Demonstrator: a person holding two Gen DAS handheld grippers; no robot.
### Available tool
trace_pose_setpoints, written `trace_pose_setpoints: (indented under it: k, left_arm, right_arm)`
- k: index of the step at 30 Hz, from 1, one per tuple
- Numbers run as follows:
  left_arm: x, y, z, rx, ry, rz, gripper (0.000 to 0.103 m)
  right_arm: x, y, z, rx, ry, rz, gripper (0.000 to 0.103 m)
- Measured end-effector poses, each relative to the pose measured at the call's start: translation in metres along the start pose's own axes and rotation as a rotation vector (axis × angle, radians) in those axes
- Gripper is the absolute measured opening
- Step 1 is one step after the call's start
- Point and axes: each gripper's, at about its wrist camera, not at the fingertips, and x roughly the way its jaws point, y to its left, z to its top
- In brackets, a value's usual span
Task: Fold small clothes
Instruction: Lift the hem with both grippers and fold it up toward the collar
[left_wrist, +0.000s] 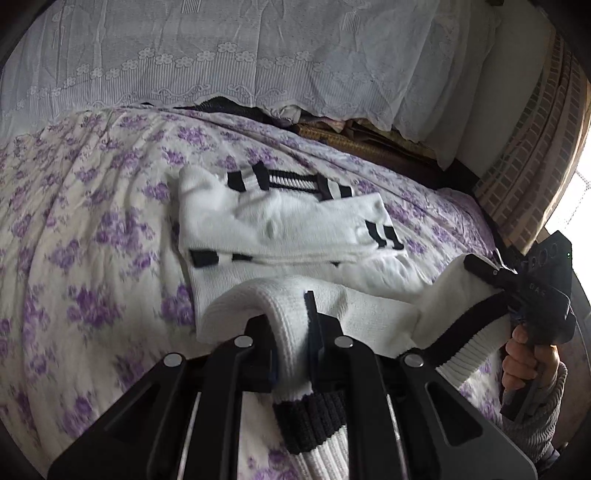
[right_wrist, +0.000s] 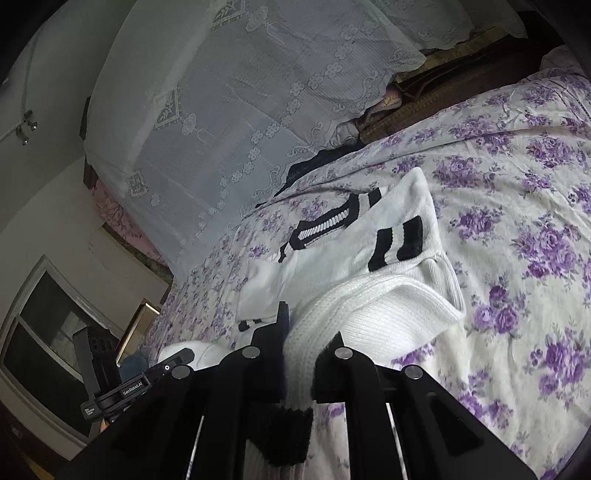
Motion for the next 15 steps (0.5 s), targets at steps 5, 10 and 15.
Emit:
trace_pose_setpoints:
  k: [5, 10, 15]
  left_arm:
    - [0.010, 0.001, 0.027, 0.000, -0.011, 0.018, 0.010]
    - [0.024, 0.006, 0.051, -0.018, -0.029, 0.036, 0.010]
    - [0.037, 0.018, 0.069, -0.052, -0.035, 0.047, 0.010]
  right_arm:
    - [0.017, -0.007, 0.022, 0.033, -0.019, -0.021, 0.010]
    - [0.033, -0.011, 0.049, 0.067, -0.043, -0.021, 0.010]
    - [0.057, -0.013, 0.072, 0.090, -0.047, -0.009, 0.010]
